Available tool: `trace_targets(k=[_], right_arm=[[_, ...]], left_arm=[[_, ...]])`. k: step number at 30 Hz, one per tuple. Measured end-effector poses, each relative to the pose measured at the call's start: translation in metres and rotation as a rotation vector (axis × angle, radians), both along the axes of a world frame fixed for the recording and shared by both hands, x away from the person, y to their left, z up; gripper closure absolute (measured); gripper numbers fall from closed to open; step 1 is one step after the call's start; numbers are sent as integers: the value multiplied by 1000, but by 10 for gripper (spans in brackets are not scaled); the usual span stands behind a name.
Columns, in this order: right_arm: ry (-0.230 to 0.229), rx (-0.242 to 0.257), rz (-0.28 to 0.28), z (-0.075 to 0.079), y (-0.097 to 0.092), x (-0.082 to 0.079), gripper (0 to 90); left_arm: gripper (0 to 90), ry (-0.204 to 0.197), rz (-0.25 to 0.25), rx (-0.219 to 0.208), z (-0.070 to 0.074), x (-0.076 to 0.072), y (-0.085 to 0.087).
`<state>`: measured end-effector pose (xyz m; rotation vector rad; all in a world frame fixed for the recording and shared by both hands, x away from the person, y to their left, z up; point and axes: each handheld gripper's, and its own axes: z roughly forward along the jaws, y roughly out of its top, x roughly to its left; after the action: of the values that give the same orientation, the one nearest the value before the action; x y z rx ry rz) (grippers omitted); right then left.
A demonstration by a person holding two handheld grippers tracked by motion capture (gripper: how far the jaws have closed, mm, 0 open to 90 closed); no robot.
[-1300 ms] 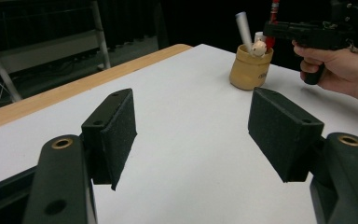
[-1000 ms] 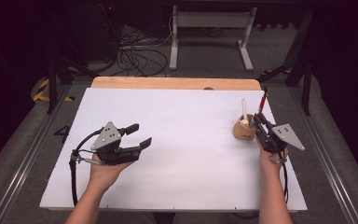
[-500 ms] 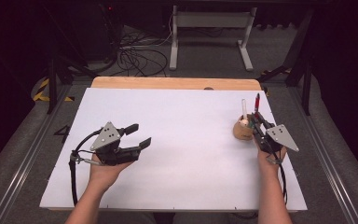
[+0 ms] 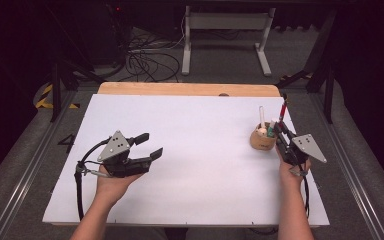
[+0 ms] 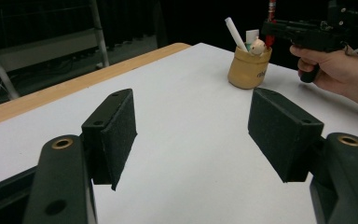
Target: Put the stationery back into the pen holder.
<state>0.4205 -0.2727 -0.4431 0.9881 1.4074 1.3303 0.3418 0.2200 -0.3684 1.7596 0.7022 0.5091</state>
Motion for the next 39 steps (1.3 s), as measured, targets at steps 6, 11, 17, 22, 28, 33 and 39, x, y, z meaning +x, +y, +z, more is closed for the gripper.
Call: trace_targets(k=[6,11,17,22,28,33,39], right_arm=[[49,9,15,-4,1,3,795],[71,6,28,-6,1,5,792],[97,10,25,-6,2,4,791],[127,0,33,-6,3,5,790],[154,-1,36,-6,3,6,790],[170,1,37,-5,3,6,773],[173,-2,35,-3,3,6,753]], left_arm=[[331,5,-3,3,-1,0,-1],[330,-1,-1,4,0,0,0],[330,-2,4,-4,0,0,3],[330,-2,9,-9,0,0,5],[330,-5,15,-13,1,0,8],[331,-7,19,-16,1,1,10],[330,-4,21,-20,0,1,12]])
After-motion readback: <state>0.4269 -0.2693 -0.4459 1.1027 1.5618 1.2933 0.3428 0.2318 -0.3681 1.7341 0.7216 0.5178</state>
